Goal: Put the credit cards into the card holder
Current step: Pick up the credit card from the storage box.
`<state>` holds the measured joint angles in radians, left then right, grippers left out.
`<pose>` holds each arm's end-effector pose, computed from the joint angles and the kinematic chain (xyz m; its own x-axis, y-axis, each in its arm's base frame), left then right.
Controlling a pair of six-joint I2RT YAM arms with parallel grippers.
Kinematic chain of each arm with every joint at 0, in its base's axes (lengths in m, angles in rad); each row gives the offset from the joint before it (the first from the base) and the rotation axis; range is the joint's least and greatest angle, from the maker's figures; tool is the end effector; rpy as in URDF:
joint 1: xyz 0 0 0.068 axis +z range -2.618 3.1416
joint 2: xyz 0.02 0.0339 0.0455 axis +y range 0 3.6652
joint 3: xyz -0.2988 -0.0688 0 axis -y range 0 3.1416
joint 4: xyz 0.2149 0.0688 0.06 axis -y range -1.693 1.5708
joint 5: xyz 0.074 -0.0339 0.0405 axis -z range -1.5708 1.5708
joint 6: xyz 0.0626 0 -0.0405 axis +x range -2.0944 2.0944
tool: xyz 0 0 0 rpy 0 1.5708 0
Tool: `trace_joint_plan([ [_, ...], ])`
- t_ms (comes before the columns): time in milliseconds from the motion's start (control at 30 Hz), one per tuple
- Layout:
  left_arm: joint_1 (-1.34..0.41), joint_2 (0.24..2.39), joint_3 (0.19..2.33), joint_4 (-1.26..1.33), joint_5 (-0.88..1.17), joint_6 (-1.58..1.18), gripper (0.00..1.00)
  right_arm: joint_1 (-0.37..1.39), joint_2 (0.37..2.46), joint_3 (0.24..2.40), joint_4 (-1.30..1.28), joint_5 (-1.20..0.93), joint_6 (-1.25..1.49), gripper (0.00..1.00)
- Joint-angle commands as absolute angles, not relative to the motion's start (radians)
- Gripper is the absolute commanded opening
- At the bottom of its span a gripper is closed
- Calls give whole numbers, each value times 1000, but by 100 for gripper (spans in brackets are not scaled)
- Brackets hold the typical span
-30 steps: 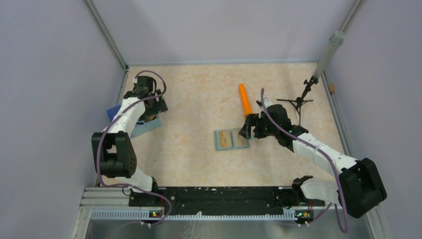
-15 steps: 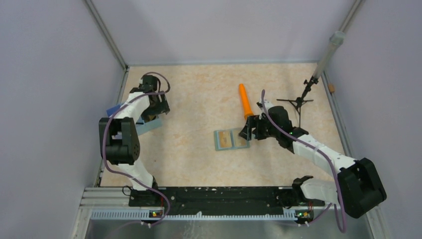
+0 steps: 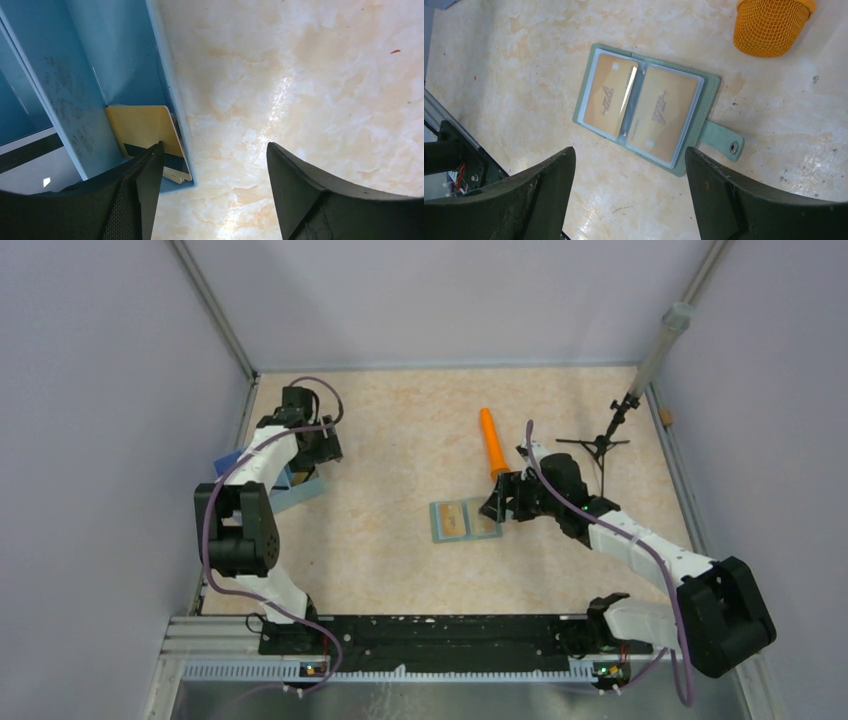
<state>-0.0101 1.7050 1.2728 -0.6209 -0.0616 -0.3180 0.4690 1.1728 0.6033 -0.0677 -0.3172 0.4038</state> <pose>0.3478 0.0003 0.2555 -0.8190 -0.3038 -0.4868 -0.2910 0.9510 -0.1039 0.1917 0.1190 0.2442 -0.7446 0.0412 -0.6662 -0.3920 0.7808 0.4865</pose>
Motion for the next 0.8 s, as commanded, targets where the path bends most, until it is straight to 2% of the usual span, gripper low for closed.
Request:
trace_joint_plan([
  [0, -11, 1667, 1277, -589, -8, -306, 75, 457, 1188, 612, -23, -334, 401, 79],
  [300, -11, 1694, 1285, -623, -27, -307, 41, 457, 1203, 614, -20, -337, 408, 77],
  [567, -12, 1677, 1279, -643, -73, -304, 28, 457, 1202, 612, -21, -337, 410, 77],
  [767, -12, 1642, 1269, -655, -111, -305, 10, 457, 1201, 613, -25, -336, 411, 76],
])
